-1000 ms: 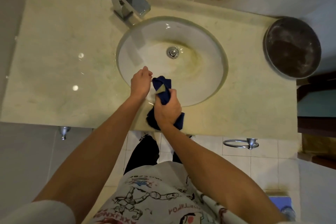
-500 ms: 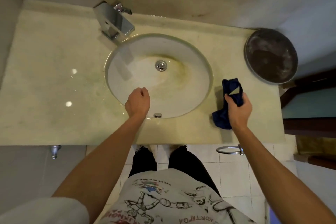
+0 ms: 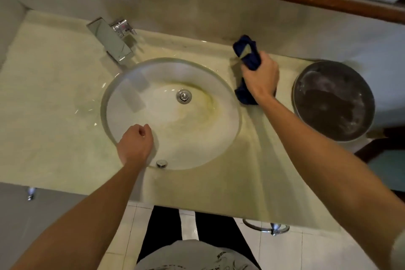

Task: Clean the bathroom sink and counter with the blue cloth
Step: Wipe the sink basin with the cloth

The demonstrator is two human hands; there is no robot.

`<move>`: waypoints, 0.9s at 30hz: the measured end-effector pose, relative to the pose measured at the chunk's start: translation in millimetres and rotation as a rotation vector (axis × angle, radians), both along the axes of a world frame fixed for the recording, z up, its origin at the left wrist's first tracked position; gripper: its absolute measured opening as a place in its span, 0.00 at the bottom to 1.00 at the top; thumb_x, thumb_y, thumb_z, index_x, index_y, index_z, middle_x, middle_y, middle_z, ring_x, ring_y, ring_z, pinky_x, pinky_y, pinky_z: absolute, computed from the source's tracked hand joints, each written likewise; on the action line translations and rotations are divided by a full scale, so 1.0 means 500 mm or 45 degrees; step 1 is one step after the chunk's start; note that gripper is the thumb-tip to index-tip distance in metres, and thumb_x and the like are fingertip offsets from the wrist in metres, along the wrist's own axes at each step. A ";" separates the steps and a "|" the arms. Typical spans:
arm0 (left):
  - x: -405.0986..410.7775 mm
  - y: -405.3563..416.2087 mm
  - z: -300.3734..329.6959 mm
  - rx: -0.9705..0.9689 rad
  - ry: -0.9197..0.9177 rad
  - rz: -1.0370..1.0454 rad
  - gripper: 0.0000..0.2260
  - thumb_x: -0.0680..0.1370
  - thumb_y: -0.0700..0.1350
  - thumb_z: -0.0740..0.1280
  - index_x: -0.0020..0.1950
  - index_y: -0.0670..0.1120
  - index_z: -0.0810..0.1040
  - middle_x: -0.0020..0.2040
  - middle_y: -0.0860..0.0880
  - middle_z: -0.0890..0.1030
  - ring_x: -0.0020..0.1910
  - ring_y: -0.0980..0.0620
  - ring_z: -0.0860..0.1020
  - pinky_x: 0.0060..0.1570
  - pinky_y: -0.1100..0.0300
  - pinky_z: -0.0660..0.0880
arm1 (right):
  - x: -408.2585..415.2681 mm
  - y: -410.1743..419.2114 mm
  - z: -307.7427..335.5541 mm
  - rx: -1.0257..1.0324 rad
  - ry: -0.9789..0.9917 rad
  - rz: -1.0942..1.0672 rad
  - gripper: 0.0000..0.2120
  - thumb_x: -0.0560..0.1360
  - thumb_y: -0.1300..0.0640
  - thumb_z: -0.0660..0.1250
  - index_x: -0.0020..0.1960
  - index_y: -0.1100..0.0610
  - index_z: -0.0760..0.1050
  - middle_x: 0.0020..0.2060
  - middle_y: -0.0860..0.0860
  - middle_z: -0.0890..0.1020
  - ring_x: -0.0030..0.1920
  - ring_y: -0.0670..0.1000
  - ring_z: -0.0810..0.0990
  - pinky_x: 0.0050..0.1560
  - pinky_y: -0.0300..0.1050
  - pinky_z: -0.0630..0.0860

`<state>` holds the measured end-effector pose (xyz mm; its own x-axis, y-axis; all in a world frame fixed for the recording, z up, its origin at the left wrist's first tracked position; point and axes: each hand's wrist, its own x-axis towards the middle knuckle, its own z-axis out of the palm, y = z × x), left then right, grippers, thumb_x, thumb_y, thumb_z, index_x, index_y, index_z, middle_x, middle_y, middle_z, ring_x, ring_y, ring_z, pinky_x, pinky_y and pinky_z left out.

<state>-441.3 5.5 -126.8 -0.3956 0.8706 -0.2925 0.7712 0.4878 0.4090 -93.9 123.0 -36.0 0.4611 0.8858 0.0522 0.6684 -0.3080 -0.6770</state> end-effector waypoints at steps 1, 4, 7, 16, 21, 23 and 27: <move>0.001 -0.001 0.001 0.013 0.001 0.011 0.16 0.81 0.56 0.57 0.40 0.49 0.76 0.37 0.53 0.79 0.37 0.47 0.77 0.40 0.55 0.71 | -0.028 0.039 -0.011 0.003 -0.039 0.039 0.15 0.72 0.47 0.70 0.53 0.55 0.78 0.47 0.52 0.85 0.47 0.56 0.82 0.43 0.44 0.71; 0.001 -0.002 -0.001 0.055 0.008 0.035 0.15 0.81 0.58 0.59 0.42 0.51 0.76 0.37 0.55 0.79 0.37 0.50 0.78 0.40 0.56 0.71 | -0.128 0.133 -0.056 -0.022 -0.084 0.110 0.17 0.74 0.44 0.70 0.57 0.55 0.78 0.50 0.54 0.85 0.51 0.59 0.82 0.47 0.48 0.73; -0.001 -0.005 -0.003 0.084 0.032 0.040 0.14 0.81 0.58 0.60 0.42 0.52 0.77 0.37 0.55 0.79 0.36 0.51 0.78 0.41 0.56 0.74 | -0.223 0.190 -0.104 -0.109 -0.180 0.299 0.17 0.74 0.48 0.71 0.58 0.54 0.77 0.53 0.53 0.83 0.53 0.58 0.82 0.50 0.51 0.75; 0.006 -0.004 0.004 0.106 0.050 0.031 0.13 0.81 0.57 0.63 0.42 0.52 0.77 0.36 0.55 0.79 0.35 0.51 0.78 0.41 0.56 0.74 | -0.118 0.174 -0.143 -0.097 -0.240 0.476 0.25 0.70 0.62 0.68 0.67 0.58 0.77 0.56 0.56 0.81 0.55 0.60 0.80 0.51 0.53 0.77; 0.006 -0.006 0.008 0.127 0.018 0.034 0.13 0.81 0.58 0.62 0.42 0.52 0.77 0.36 0.55 0.78 0.35 0.51 0.78 0.39 0.56 0.74 | 0.003 0.142 -0.072 0.185 -0.410 0.894 0.25 0.65 0.66 0.66 0.63 0.61 0.78 0.49 0.57 0.79 0.46 0.59 0.78 0.39 0.51 0.74; 0.003 -0.006 0.005 0.128 0.017 0.043 0.13 0.81 0.58 0.62 0.42 0.52 0.78 0.36 0.55 0.79 0.35 0.51 0.78 0.39 0.57 0.73 | 0.044 0.155 -0.042 0.321 -0.735 1.108 0.24 0.67 0.64 0.69 0.64 0.62 0.76 0.48 0.59 0.77 0.45 0.61 0.75 0.40 0.52 0.72; 0.005 -0.005 0.004 0.130 0.016 0.049 0.14 0.81 0.57 0.63 0.42 0.51 0.78 0.36 0.55 0.79 0.35 0.51 0.77 0.39 0.57 0.71 | 0.103 0.207 -0.042 0.334 -1.155 1.418 0.20 0.77 0.53 0.59 0.66 0.59 0.74 0.52 0.62 0.76 0.49 0.61 0.73 0.46 0.54 0.66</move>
<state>-438.7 2.8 -124.7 -0.4319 0.8799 -0.1981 0.7581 0.4732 0.4487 -42.4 226.7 -56.8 -0.7212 0.6745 0.1581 0.6926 0.7069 0.1436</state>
